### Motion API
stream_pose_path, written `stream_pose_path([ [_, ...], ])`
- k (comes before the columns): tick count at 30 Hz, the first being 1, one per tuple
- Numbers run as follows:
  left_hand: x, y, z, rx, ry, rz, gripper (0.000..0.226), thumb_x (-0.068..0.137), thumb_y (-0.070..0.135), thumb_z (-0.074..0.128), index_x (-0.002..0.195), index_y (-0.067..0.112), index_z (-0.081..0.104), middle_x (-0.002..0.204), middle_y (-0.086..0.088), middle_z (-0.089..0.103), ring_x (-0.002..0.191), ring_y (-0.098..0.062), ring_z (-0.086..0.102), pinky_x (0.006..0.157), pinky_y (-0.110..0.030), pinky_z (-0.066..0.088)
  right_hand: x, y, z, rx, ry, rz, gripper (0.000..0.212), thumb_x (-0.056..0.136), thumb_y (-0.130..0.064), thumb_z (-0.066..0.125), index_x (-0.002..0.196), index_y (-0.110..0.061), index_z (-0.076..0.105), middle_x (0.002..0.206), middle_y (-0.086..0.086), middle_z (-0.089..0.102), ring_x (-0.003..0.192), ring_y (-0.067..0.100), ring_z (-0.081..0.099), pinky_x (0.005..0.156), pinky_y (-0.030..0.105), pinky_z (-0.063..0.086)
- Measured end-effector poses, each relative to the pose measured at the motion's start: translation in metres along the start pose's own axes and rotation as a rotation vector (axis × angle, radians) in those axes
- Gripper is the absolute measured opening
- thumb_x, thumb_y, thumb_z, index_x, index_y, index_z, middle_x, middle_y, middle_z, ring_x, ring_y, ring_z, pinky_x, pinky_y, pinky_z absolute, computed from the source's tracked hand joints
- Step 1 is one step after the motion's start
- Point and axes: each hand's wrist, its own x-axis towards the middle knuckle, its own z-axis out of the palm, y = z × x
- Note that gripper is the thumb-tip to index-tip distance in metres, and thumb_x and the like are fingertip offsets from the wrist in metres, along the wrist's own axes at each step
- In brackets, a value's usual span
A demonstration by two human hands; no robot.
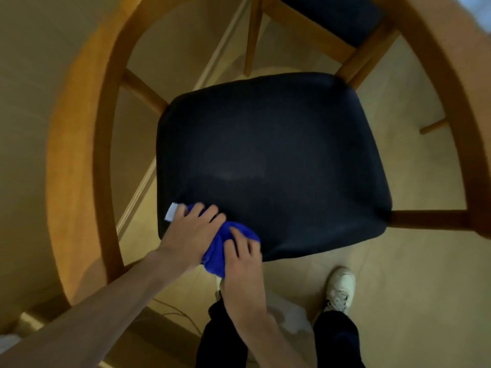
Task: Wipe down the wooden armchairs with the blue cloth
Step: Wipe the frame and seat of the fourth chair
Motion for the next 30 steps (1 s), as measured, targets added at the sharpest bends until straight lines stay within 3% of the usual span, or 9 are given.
stream_pose_path([
  [6, -0.038, 0.032, -0.027, -0.157, -0.201, -0.23, 0.044, 0.081, 0.047, 0.061, 0.115, 0.025, 0.044, 0.117, 0.002, 0.051, 0.11, -0.019, 0.047, 0.099, -0.037, 0.034, 0.012, 0.024, -0.062, -0.082, -0.274, -0.314, 0.052, 0.081, -0.006, 0.061, 0.132, -0.015, 0.054, 0.142, -0.003, 0.048, 0.126, 0.022, 0.04, 0.108, 0.033, 0.034],
  [11, -0.037, 0.035, -0.105, -0.256, 0.109, -0.236, 0.059, 0.074, 0.059, 0.066, 0.116, 0.02, 0.052, 0.122, -0.002, 0.045, 0.115, -0.021, 0.041, 0.1, -0.036, 0.035, 0.022, 0.024, -0.168, -0.047, -0.11, -0.412, 0.048, 0.069, 0.005, 0.066, 0.113, -0.012, 0.067, 0.148, -0.001, 0.047, 0.14, 0.023, 0.037, 0.109, 0.038, 0.037],
  [15, -0.047, 0.051, -0.183, -0.484, 0.197, -0.147, 0.093, 0.073, 0.032, 0.08, 0.147, 0.011, 0.027, 0.159, -0.006, 0.012, 0.147, -0.024, 0.01, 0.119, -0.04, 0.021, 0.004, 0.019, -0.267, 0.027, -0.064, -0.408, 0.054, 0.083, -0.005, 0.068, 0.134, -0.023, 0.058, 0.153, -0.006, 0.041, 0.147, 0.012, 0.022, 0.121, 0.04, 0.018],
  [17, -0.051, 0.074, -0.228, -0.494, 0.284, -0.084, 0.094, 0.076, 0.027, 0.078, 0.152, 0.017, 0.024, 0.159, -0.004, 0.017, 0.147, -0.023, 0.014, 0.12, -0.04, 0.021, -0.012, 0.023, -0.322, 0.059, -0.051, -0.383, 0.053, 0.087, -0.015, 0.067, 0.137, -0.027, 0.054, 0.15, -0.01, 0.043, 0.145, 0.009, 0.026, 0.12, 0.039, 0.013],
  [19, -0.053, 0.099, -0.275, -0.643, 0.401, -0.038, 0.061, 0.075, 0.018, 0.075, 0.132, 0.022, 0.053, 0.131, -0.001, 0.057, 0.123, -0.02, 0.051, 0.104, -0.041, 0.044, -0.028, 0.032, -0.375, 0.124, -0.025, -0.373, 0.044, 0.087, -0.024, 0.068, 0.131, -0.025, 0.06, 0.139, -0.012, 0.054, 0.134, 0.005, 0.043, 0.114, 0.022, 0.024],
  [21, -0.045, 0.123, -0.319, -0.82, 0.447, -0.051, 0.04, 0.073, 0.011, 0.072, 0.11, 0.023, 0.06, 0.095, 0.006, 0.067, 0.089, -0.013, 0.063, 0.082, -0.04, 0.052, -0.043, 0.045, -0.42, 0.165, 0.013, -0.365, 0.031, 0.089, -0.032, 0.063, 0.119, -0.023, 0.065, 0.111, -0.022, 0.063, 0.102, -0.004, 0.058, 0.089, 0.002, 0.034],
  [24, -0.007, 0.155, -0.363, -0.866, 0.556, -0.072, 0.041, 0.073, 0.018, 0.077, 0.108, 0.023, 0.056, 0.097, 0.009, 0.063, 0.091, -0.009, 0.06, 0.084, -0.036, 0.052, -0.045, 0.08, -0.457, 0.362, 0.067, -0.213, 0.011, 0.094, -0.031, 0.059, 0.105, -0.031, 0.06, 0.086, -0.023, 0.063, 0.082, -0.004, 0.06, 0.071, 0.007, 0.041],
  [27, 0.051, 0.183, -0.38, -0.781, 0.7, -0.088, 0.04, 0.078, 0.022, 0.077, 0.111, 0.022, 0.056, 0.108, 0.006, 0.065, 0.101, -0.011, 0.061, 0.089, -0.03, 0.05, -0.026, 0.126, -0.462, 0.789, 0.094, 0.083, 0.016, 0.096, -0.022, 0.063, 0.111, -0.028, 0.061, 0.101, -0.012, 0.07, 0.095, 0.01, 0.067, 0.072, 0.02, 0.051],
  [30, 0.105, 0.203, -0.366, -0.755, 0.612, -0.063, 0.041, 0.086, 0.021, 0.07, 0.122, 0.018, 0.054, 0.114, 0.001, 0.065, 0.107, -0.017, 0.06, 0.09, -0.032, 0.049, -0.003, 0.173, -0.446, 0.728, 0.147, 0.294, 0.021, 0.099, -0.018, 0.056, 0.119, -0.024, 0.057, 0.114, 0.0, 0.066, 0.104, 0.02, 0.064, 0.077, 0.027, 0.052],
])
